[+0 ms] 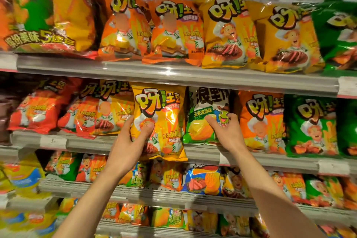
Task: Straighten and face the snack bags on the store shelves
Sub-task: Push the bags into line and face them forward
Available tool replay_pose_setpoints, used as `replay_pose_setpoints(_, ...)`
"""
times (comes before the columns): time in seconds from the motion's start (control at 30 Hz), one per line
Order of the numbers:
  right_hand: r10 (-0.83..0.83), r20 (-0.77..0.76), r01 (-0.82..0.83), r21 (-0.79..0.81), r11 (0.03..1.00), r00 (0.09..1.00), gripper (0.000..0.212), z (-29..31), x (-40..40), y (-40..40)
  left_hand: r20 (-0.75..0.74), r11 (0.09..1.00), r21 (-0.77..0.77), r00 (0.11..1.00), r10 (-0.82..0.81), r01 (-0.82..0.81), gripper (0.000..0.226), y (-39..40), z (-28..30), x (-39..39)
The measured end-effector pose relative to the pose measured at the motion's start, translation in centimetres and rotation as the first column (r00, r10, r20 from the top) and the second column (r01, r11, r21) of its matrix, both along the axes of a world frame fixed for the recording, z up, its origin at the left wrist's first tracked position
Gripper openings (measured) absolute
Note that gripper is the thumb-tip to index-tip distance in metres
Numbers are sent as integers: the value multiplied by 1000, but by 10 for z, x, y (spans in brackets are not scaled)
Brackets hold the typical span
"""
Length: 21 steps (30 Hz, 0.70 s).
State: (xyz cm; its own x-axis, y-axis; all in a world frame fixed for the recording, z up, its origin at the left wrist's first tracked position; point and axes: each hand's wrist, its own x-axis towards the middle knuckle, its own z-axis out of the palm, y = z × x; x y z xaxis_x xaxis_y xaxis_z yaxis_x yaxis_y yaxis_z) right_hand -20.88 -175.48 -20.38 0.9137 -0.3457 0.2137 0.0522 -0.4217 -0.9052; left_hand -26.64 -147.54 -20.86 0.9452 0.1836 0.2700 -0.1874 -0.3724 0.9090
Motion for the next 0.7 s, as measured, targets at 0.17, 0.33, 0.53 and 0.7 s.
replay_pose_setpoints(0.17, 15, 47, -16, 6, 1000, 999, 85, 10, 4, -4, 0, 998, 36, 999, 46, -46, 92, 10, 4, 3)
replay_pose_setpoints(0.33, 72, 108, -75, 25, 997, 992, 97, 22, 4, -7, 5, 997, 42, 998, 64, -64, 98, 18, 0, 2)
replay_pose_setpoints(0.53, 235, 26, -235, 23, 972, 972, 53, 28, -10, 0, 24, 998, 20, 998, 52, -52, 91, 24, 0, -3)
replay_pose_setpoints(0.7, 260, 14, -260, 33, 965, 966, 53, 22, -35, 1, 11, 998, 39, 998, 56, -56, 90, 21, -8, -8)
